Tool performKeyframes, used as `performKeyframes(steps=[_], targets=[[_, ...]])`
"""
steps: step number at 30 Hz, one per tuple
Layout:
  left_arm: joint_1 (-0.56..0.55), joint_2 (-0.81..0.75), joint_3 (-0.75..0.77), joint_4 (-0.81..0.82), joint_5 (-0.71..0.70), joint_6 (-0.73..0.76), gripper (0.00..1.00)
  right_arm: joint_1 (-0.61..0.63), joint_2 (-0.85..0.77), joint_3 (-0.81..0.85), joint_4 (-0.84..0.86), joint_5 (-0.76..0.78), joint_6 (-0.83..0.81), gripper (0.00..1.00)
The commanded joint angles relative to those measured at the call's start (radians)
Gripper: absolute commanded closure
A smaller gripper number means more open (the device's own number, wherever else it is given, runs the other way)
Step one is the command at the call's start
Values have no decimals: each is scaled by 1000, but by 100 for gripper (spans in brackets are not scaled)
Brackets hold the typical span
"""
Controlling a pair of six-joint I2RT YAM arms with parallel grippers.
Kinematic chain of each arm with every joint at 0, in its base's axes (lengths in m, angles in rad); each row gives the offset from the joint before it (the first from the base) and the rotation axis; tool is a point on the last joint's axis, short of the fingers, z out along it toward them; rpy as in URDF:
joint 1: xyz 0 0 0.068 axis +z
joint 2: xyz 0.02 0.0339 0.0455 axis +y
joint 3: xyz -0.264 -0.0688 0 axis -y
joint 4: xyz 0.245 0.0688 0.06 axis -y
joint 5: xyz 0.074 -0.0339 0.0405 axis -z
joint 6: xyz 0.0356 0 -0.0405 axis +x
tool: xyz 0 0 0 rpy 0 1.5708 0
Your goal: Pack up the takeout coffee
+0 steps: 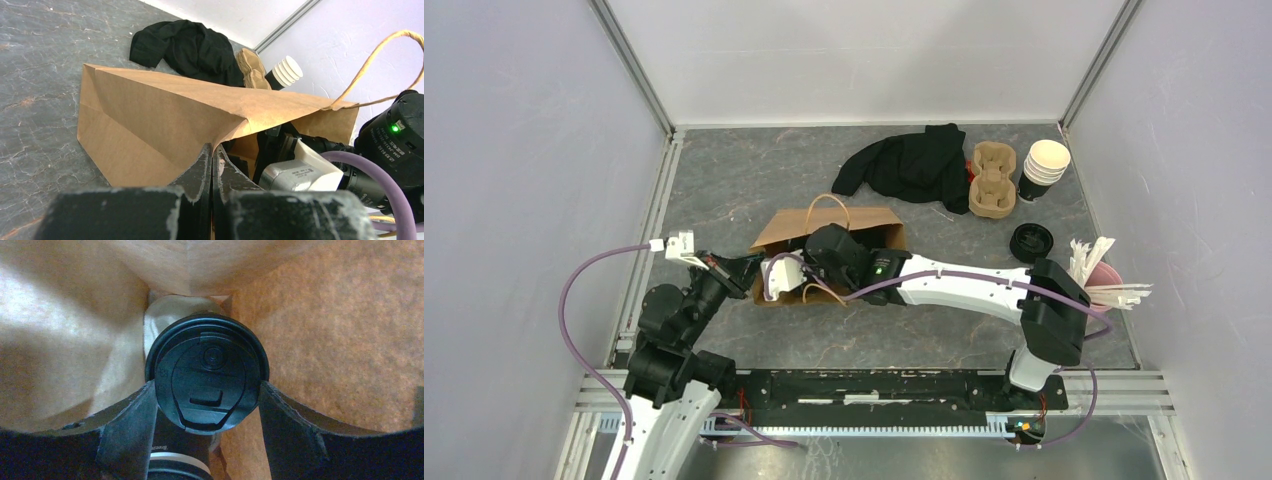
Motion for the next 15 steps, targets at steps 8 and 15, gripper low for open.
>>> performKeyframes(steps=[8, 15], targets=[[2, 19, 47, -27, 9, -47, 98, -28, 4, -68, 195, -8, 24, 100], [2, 29, 48, -17, 11, -53, 98, -47, 29, -53, 203, -42, 42, 100]])
